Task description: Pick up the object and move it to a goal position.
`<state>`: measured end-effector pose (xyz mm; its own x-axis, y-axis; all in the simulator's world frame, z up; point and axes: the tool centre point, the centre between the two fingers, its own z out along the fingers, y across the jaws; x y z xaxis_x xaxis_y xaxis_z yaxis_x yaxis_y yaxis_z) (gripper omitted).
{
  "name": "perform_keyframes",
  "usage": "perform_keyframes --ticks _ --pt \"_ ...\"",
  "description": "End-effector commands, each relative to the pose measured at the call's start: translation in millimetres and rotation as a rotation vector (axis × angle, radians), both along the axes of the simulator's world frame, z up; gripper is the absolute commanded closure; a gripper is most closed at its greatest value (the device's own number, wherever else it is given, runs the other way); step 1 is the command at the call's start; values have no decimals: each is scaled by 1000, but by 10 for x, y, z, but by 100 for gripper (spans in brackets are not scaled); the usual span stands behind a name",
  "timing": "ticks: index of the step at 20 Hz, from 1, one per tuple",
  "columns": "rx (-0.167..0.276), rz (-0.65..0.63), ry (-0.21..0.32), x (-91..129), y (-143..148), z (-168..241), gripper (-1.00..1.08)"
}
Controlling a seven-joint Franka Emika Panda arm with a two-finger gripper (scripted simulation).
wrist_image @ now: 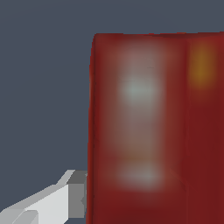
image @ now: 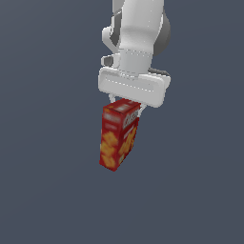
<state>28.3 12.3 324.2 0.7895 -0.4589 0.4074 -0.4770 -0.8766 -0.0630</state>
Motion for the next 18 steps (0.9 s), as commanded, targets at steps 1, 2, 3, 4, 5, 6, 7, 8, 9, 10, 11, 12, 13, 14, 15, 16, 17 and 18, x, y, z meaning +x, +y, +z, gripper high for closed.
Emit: perform_keyframes --ticks 1,2,3,4,5,6,7,8,9,10,11,12,13,14,15,16,17,18 --pt "-9 -20 -37 28 57 125 108" --pt "-13 -27 -51 38 78 170 108" --pt "-16 -34 -64 46 100 214 108" --pt "-20 -41 -77 54 121 258 108" --pt "-24 -49 -90 62 143 301 108" --pt "-27 -56 -103 69 164 344 108" --pt "-31 -63 -116 76 185 387 108" --pt "-35 -70 -128 82 206 430 108" --pt "-39 -77 -141 88 227 472 108" --pt "-42 -84 -154 94 248 514 108" --pt "-46 -91 -166 99 269 557 108" --pt "-50 -98 -179 104 290 599 108" --pt "-53 -105 -191 108 311 641 108" --pt "-57 -112 -204 112 332 683 108" --pt "-61 -120 -217 116 354 726 108" --pt "-65 -127 -229 119 376 768 108" --pt "-69 -134 -242 122 398 811 108" --pt "-73 -141 -255 125 420 854 108"
